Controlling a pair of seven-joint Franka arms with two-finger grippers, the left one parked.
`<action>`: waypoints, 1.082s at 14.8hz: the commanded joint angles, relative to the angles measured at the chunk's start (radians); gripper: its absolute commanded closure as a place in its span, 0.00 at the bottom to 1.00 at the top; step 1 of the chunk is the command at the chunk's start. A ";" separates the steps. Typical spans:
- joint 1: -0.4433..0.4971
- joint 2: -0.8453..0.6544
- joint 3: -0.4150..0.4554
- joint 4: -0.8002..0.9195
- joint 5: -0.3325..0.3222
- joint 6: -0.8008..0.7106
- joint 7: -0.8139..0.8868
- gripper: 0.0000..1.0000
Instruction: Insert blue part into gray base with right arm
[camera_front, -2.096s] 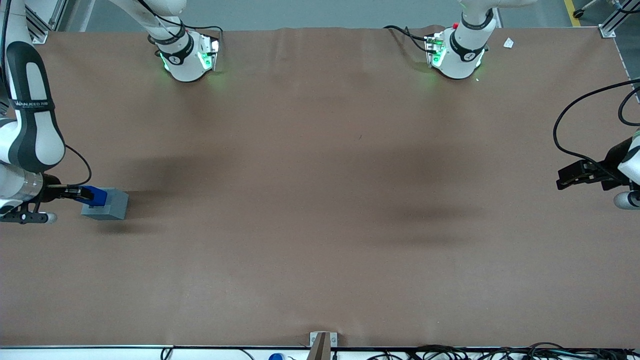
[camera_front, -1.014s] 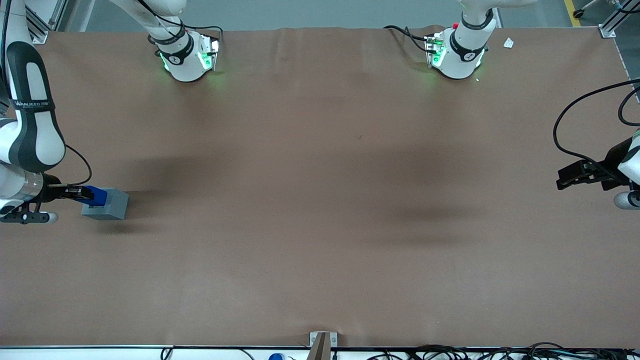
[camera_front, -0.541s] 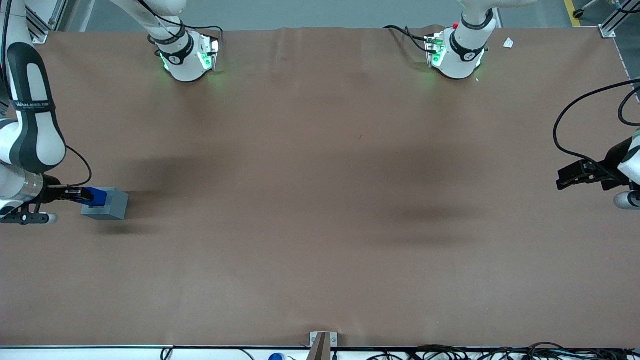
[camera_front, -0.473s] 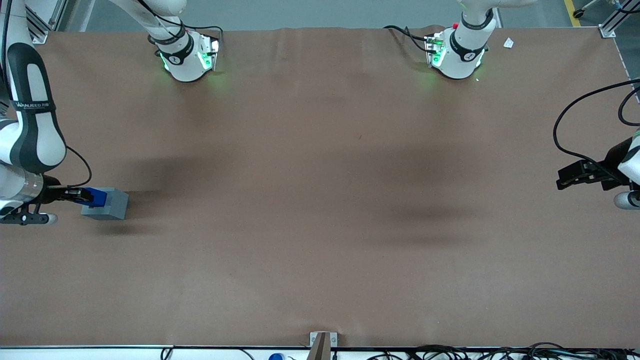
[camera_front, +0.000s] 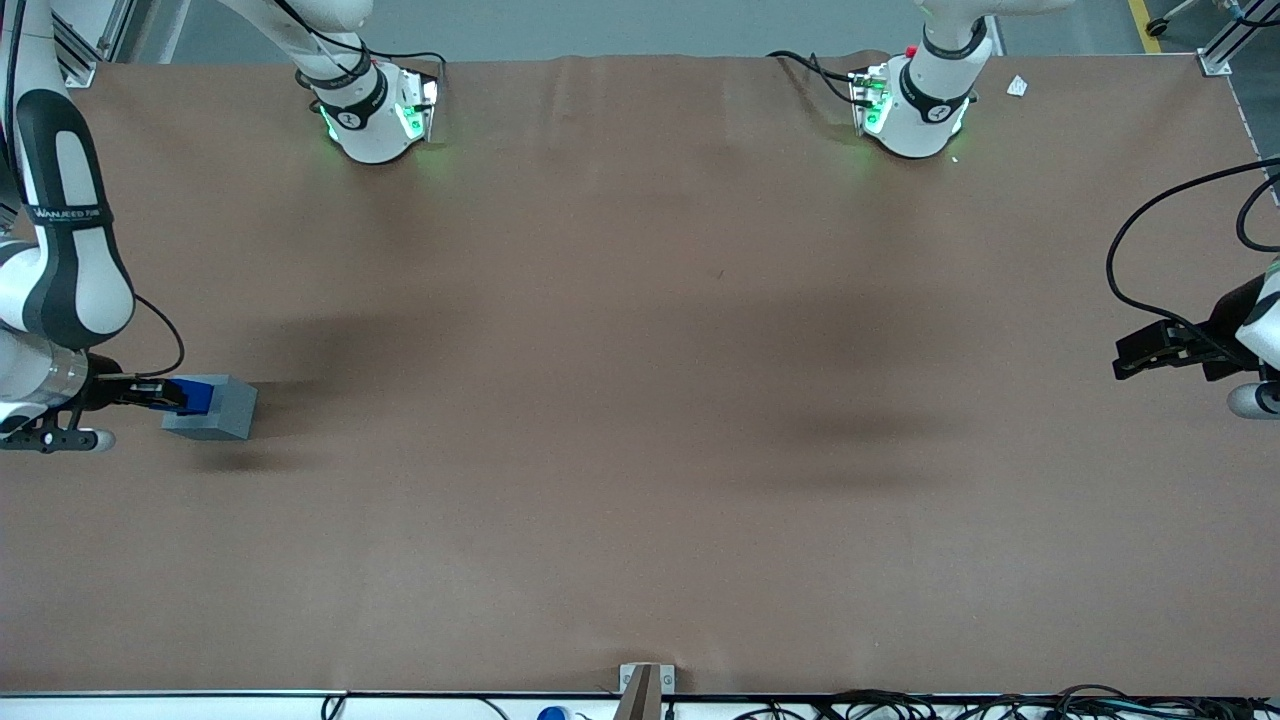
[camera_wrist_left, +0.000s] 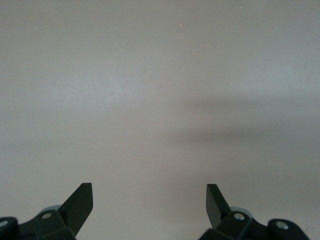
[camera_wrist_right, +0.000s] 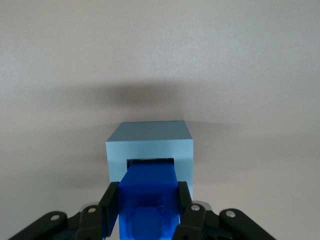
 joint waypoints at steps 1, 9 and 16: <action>-0.029 0.037 0.015 -0.004 0.009 0.018 -0.003 0.87; -0.027 0.043 0.015 -0.003 0.010 0.014 0.001 0.73; -0.024 0.041 0.017 0.005 0.009 0.011 0.000 0.86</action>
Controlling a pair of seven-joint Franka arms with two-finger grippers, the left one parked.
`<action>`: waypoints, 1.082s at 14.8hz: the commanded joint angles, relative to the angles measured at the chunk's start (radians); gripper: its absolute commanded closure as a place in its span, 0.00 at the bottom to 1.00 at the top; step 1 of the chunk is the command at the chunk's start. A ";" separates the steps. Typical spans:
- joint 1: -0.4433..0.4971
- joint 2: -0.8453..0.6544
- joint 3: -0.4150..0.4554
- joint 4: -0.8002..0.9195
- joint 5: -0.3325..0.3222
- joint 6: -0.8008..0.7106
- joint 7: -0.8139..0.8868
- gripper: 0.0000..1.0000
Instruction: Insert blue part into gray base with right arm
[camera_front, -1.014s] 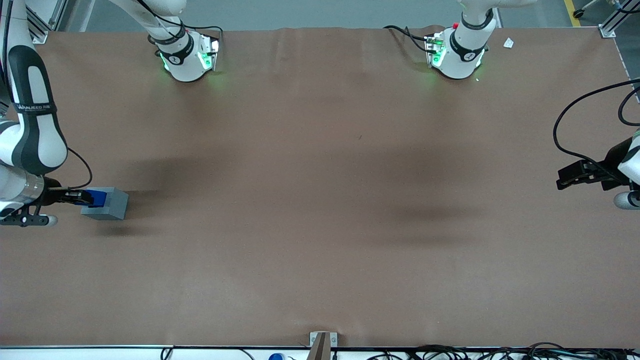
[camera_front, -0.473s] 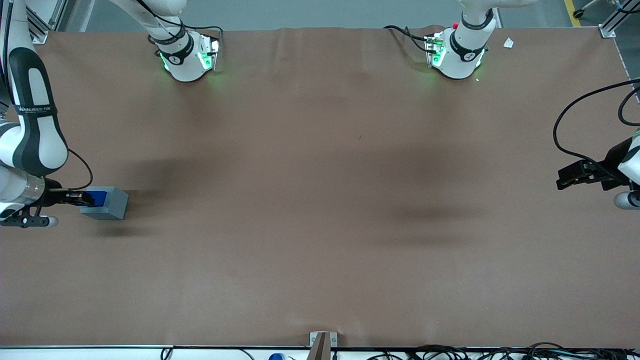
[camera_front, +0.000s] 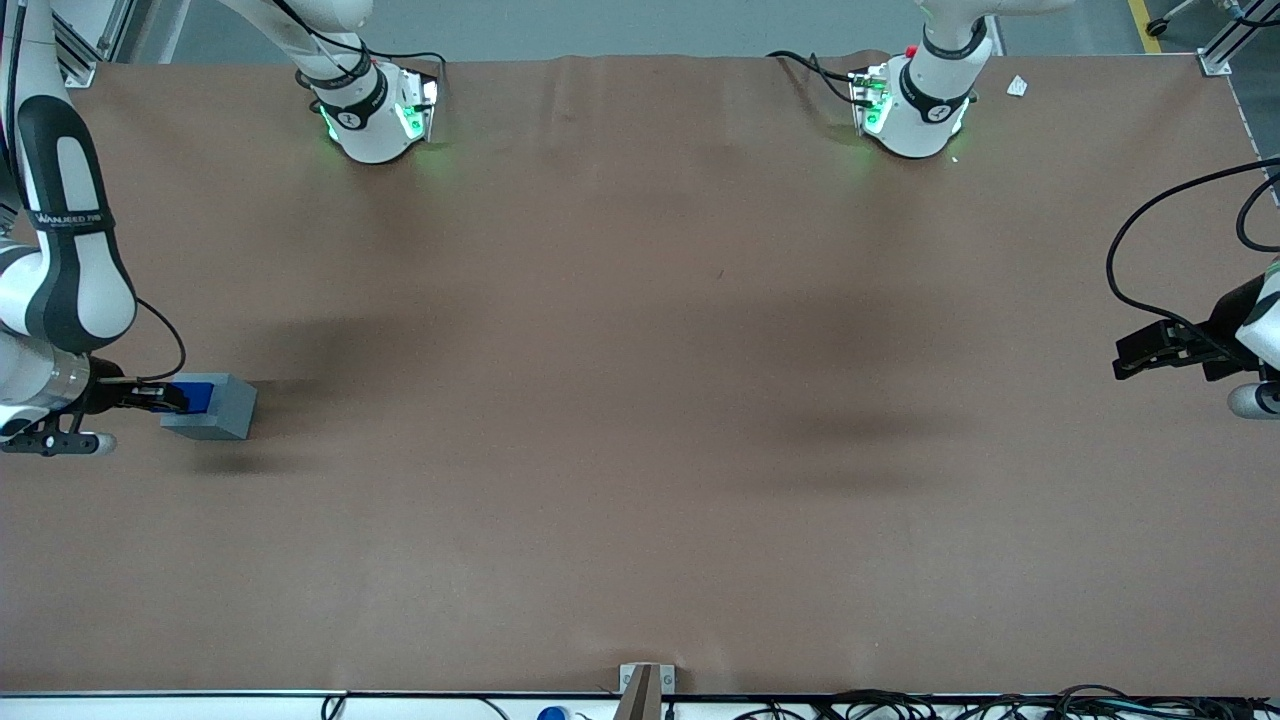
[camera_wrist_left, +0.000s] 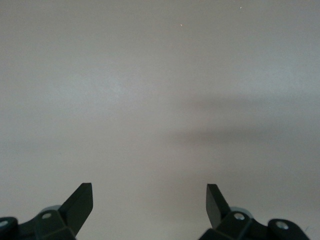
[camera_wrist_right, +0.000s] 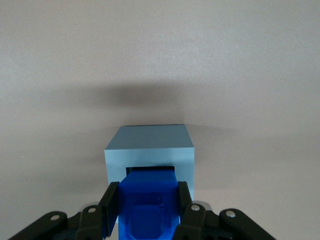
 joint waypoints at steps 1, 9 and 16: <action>-0.022 0.030 0.016 -0.002 0.004 0.005 -0.001 0.87; -0.018 0.022 0.017 -0.002 0.006 0.003 0.000 0.92; -0.018 0.019 0.021 -0.002 0.006 0.006 -0.001 0.92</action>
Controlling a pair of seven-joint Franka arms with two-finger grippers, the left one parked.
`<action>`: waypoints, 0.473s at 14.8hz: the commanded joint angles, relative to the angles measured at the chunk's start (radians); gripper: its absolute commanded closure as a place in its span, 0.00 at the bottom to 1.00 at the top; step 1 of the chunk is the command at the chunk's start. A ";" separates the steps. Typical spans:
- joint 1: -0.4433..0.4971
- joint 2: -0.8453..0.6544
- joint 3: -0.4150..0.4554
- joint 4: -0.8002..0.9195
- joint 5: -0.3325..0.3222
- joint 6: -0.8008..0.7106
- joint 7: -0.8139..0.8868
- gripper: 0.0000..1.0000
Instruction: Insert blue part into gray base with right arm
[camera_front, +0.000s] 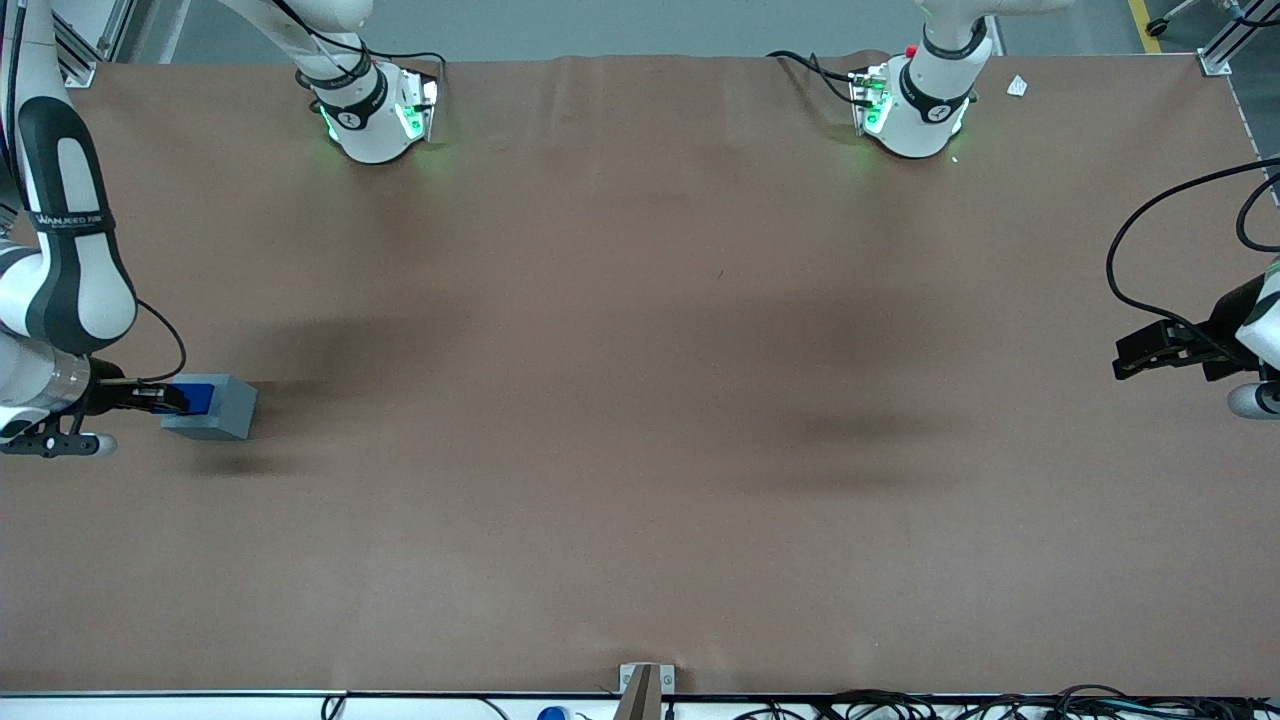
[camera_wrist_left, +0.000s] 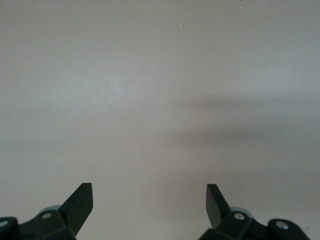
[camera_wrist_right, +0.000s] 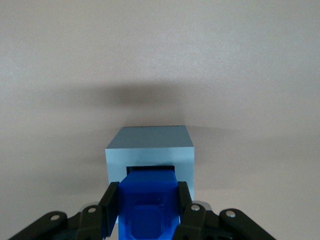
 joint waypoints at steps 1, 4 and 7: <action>-0.015 0.013 0.018 -0.006 0.006 0.006 -0.001 0.92; -0.012 0.011 0.022 0.000 0.006 0.013 -0.001 0.92; -0.011 0.013 0.023 0.009 0.007 0.021 -0.001 0.93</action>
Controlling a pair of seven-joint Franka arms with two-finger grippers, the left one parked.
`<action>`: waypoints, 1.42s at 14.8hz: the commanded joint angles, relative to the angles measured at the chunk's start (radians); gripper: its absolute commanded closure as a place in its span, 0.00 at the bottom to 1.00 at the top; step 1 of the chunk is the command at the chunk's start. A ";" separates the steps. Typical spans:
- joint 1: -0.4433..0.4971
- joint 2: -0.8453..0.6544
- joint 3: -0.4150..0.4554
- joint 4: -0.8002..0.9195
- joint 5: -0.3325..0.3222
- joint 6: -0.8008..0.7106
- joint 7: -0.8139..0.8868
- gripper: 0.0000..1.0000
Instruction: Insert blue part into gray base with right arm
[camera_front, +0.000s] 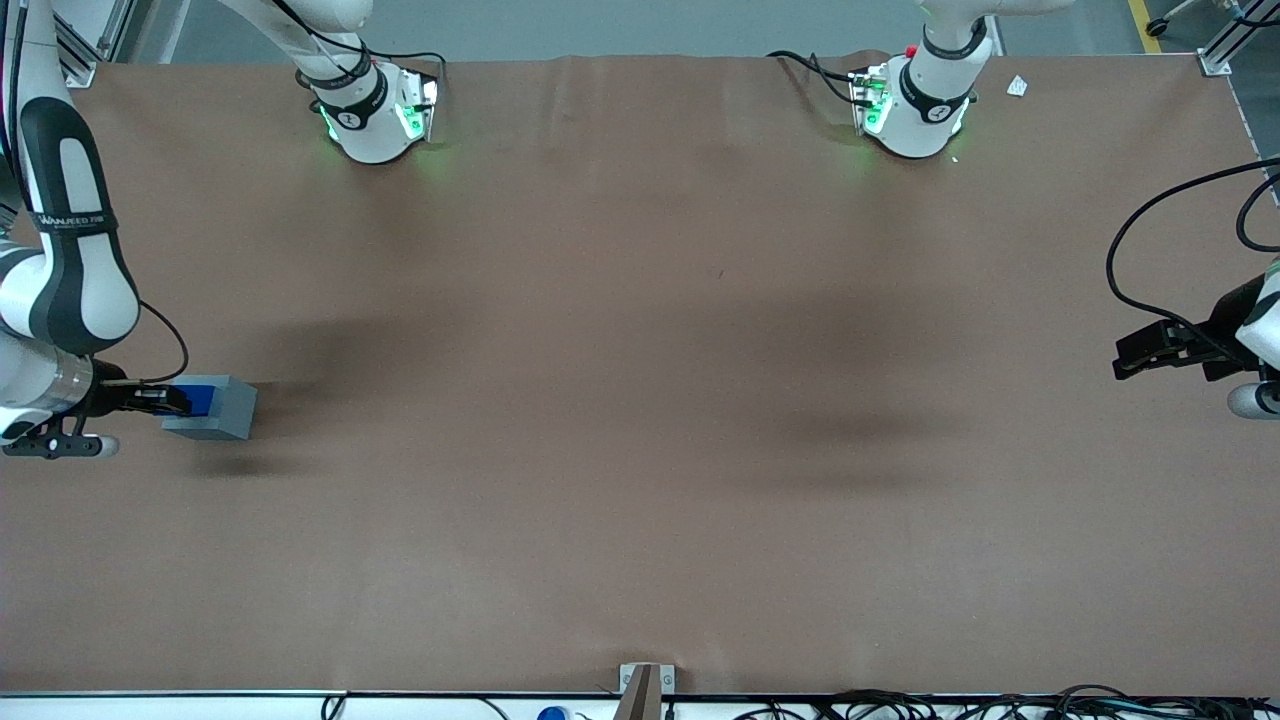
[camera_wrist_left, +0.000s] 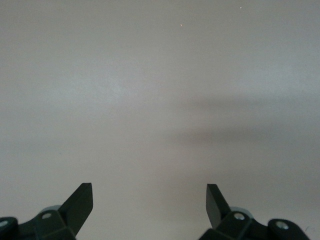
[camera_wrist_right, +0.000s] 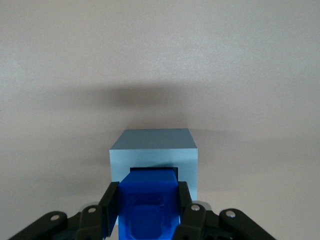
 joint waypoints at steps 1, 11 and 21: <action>-0.011 0.011 0.014 0.013 0.007 0.018 -0.001 0.93; -0.011 0.016 0.014 0.010 0.007 0.019 0.013 0.18; 0.014 -0.058 0.016 0.101 0.006 -0.155 0.010 0.00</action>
